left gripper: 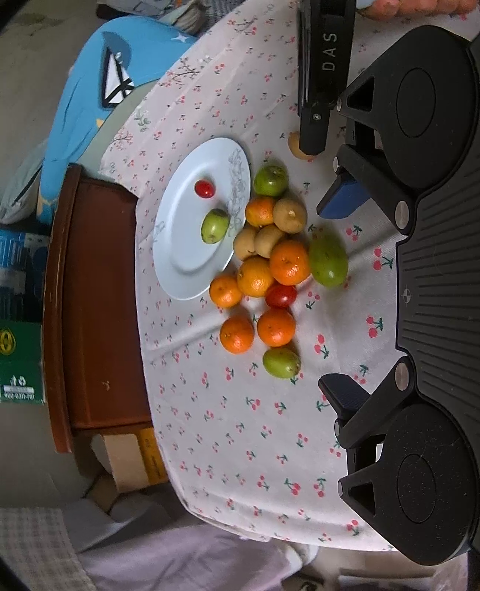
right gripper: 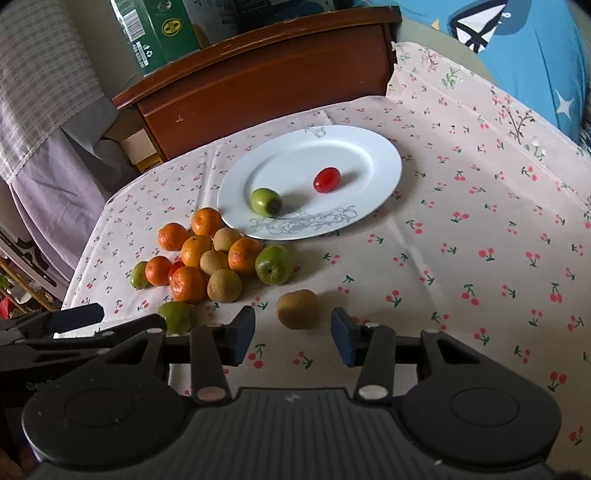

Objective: Organize fruits
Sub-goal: 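Grasp a large green lime with the left gripper while the right gripper grasps a brown kiwi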

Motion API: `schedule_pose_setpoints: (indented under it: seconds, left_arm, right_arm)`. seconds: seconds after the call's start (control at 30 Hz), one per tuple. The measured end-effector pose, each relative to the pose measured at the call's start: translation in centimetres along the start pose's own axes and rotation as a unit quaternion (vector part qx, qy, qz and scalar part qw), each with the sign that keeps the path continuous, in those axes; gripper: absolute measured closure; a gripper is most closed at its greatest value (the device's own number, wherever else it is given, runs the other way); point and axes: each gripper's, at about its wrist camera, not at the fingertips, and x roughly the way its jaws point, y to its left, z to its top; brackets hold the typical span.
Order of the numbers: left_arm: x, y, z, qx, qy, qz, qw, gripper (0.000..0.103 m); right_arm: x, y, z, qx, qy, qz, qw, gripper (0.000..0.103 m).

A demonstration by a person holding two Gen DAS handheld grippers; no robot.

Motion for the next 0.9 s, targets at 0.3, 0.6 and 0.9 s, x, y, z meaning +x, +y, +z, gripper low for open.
schedule_pose_setpoints:
  seconds: [0.3, 0.6, 0.9]
  left_arm:
    - [1.4, -0.8, -0.3, 0.015, 0.008, -0.008, 0.9998, 0.039]
    - [2.2, -1.7, -0.8, 0.031, 0.013, -0.026, 0.9991, 0.072]
    - [1.1, -0.6, -0.3, -0.011, 0.005, -0.029, 0.9995, 0.072]
  right_arm:
    - [0.7, 0.0, -0.1, 0.0, 0.007, -0.001, 1.0, 0.07]
    - [1.1, -0.1, -0.2, 0.0, 0.008, 0.003, 1.0, 0.081]
    - [0.8, 0.0, -0.1, 0.006, -0.001, 0.018, 1.0, 0.083]
